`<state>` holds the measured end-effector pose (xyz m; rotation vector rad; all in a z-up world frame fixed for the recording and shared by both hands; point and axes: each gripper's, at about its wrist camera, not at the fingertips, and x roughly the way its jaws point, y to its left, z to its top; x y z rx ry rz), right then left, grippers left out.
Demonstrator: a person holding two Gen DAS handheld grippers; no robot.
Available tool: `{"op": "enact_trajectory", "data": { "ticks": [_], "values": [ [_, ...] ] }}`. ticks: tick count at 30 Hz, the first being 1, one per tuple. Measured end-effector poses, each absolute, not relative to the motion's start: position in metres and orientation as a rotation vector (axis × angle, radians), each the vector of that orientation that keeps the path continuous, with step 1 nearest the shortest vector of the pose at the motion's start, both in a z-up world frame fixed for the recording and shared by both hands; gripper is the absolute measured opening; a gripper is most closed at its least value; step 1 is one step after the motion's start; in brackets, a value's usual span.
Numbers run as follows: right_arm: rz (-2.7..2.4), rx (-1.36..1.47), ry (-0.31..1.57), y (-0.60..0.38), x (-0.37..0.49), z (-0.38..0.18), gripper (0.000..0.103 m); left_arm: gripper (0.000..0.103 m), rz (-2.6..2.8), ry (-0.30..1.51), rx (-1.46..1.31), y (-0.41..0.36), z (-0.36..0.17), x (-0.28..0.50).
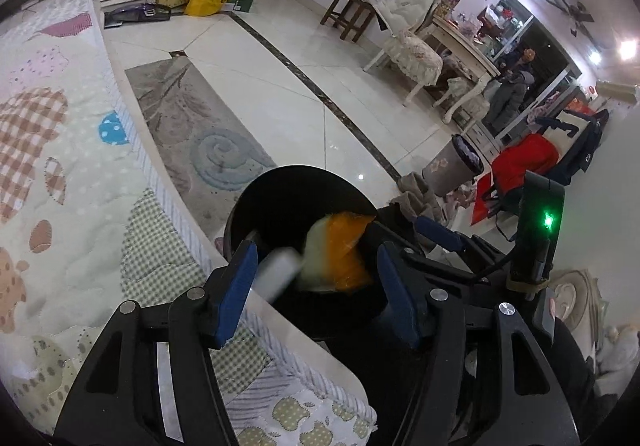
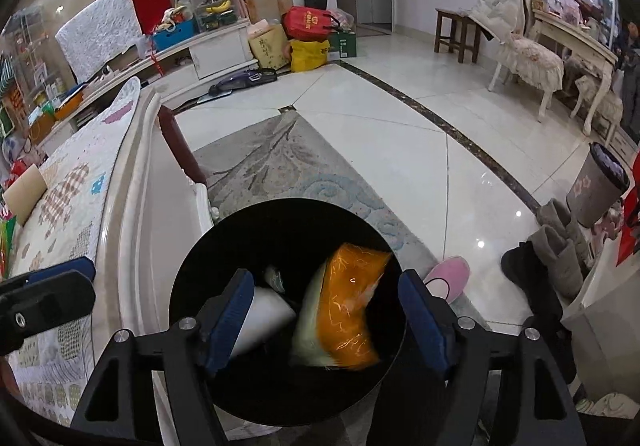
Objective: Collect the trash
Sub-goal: 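Open both tools to drop the bag and paper block into the bin, then move both open tools back over the trash pile on the bed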
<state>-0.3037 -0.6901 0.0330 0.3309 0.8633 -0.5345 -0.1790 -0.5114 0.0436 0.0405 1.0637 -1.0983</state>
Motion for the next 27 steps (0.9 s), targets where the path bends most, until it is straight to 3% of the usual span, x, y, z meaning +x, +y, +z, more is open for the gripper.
{"op": "enact_trajectory", "data": {
  "ticks": [27],
  "values": [
    [-0.424,0.229,0.803,-0.614,-0.282,0.067,0.073,0.061,-0.843,0.858,0.116,-0.409,0.091,-0.208]
  ]
}}
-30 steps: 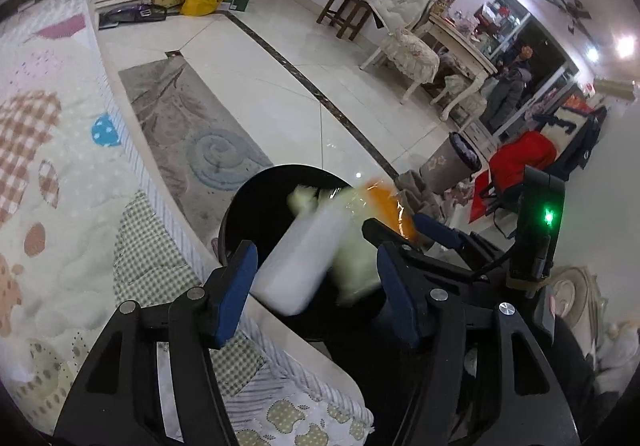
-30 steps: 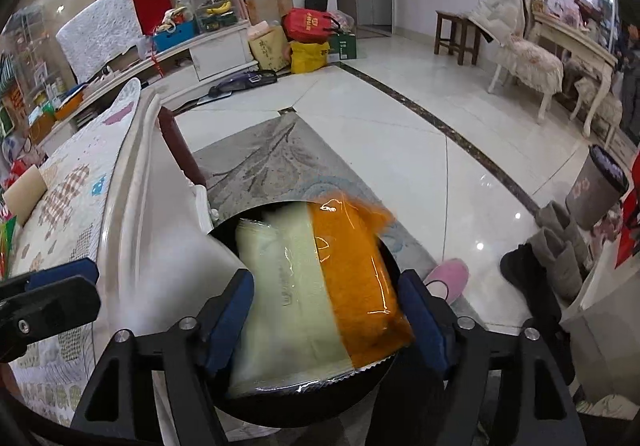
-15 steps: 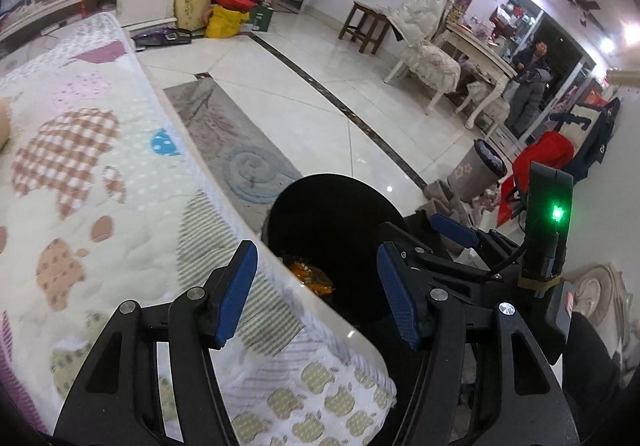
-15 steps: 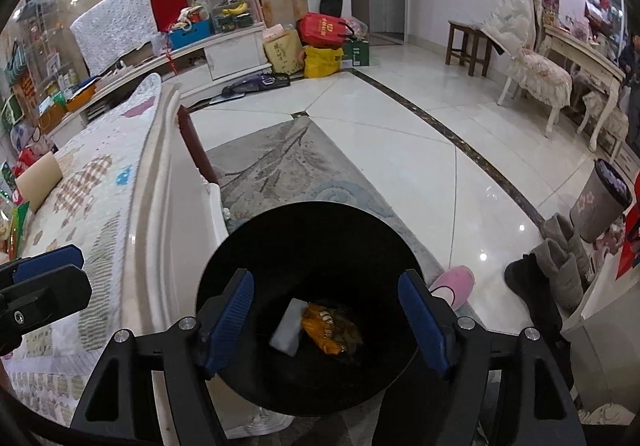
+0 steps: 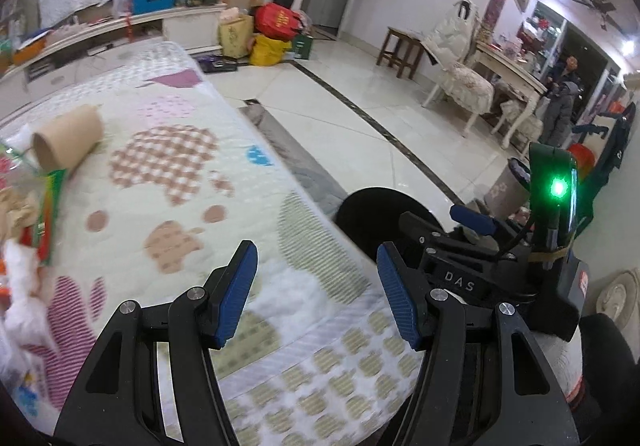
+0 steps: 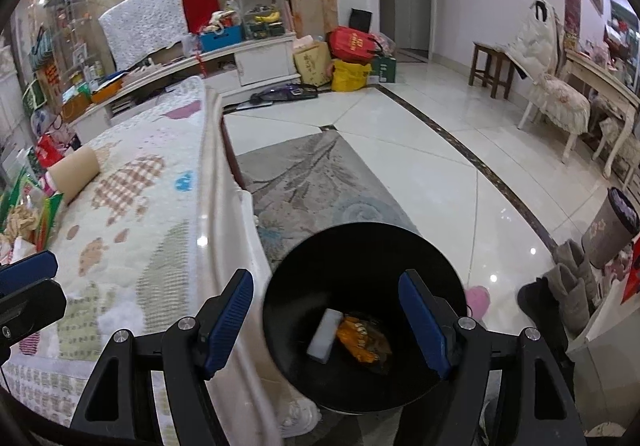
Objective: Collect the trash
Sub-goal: 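Move both open tools back over the trash pile on the bed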
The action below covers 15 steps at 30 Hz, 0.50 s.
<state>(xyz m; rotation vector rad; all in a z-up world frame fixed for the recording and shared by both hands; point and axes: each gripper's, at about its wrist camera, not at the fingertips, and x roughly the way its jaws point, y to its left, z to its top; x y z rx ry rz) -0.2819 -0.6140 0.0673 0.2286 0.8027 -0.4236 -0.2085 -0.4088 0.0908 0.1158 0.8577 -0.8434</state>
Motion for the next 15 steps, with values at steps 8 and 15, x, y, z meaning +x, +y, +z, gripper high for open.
{"op": "enact_trajectory", "data": {
  "ticks": [8,15],
  "values": [
    [-0.334,0.184,0.795,-0.569,-0.26,0.076,0.075,0.061,-0.745,0.8,0.092,-0.356,0.108,-0.201],
    [-0.251,0.145,0.794,-0.528,-0.239,0.083,0.076,0.061,-0.646,0.775,0.058,-0.3,0.108,-0.194]
  ]
}}
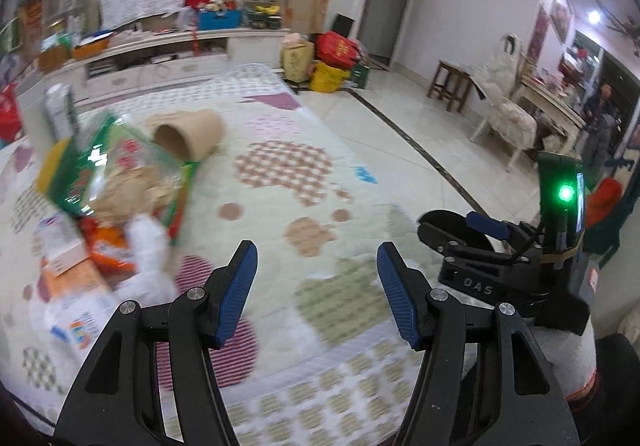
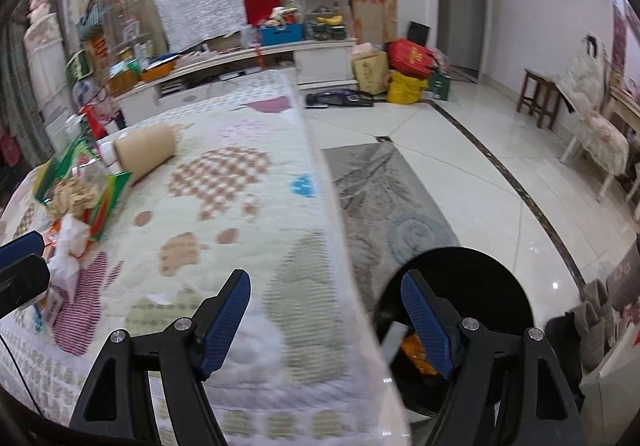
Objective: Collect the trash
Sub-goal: 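Move both open tools back over the trash pile on the bed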
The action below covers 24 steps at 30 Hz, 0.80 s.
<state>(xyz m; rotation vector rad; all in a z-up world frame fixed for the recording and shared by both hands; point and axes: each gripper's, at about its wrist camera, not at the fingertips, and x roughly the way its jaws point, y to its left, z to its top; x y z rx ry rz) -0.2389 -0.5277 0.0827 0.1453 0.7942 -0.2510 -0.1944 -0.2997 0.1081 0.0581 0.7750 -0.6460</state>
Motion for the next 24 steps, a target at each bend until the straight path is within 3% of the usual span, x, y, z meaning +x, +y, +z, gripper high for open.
{"op": "enact_trajectory", "data": {
  "ticks": [24],
  "values": [
    [0.13,0.081,0.854,-0.384,-0.174,0.08,0.08,0.061,-0.319,0.839,-0.126,-0.103,0.081,-0.162]
  ]
}}
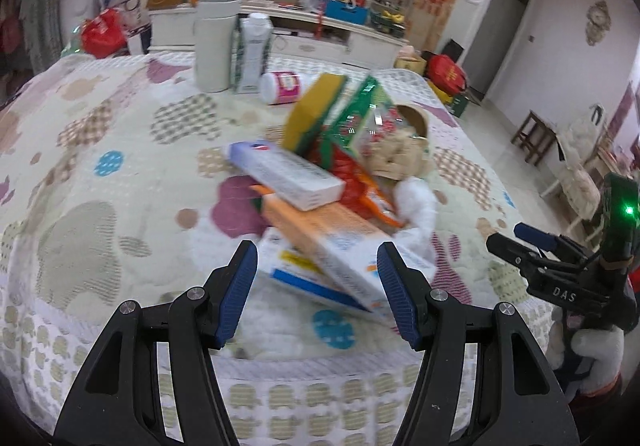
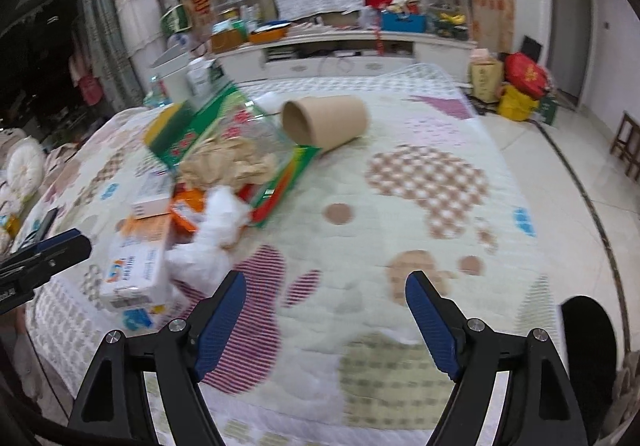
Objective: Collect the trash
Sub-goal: 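Grasp the white crumpled tissue with the right tool while the left tool grasps the blue-white medicine box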
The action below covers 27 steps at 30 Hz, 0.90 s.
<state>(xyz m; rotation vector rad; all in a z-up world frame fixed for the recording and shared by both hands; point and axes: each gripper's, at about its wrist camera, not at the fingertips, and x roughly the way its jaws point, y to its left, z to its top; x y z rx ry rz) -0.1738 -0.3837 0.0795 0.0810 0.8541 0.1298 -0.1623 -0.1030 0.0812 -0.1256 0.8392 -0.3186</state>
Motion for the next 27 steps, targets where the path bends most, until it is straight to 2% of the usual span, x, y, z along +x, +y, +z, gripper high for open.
{"op": "enact_trajectory", "data": {
  "ticks": [12,27],
  "values": [
    [0.254,0.108,0.871,-0.34,-0.144,0.077,0.08,0.061,-0.275,0.909,-0.241,-0.078,0.067,-0.095],
    [0.288,0.125,0.897,-0.334,-0.125,0.066,0.08,0.06,-0.312,1.035,-0.432,-0.079,0.03,-0.021]
  ]
}}
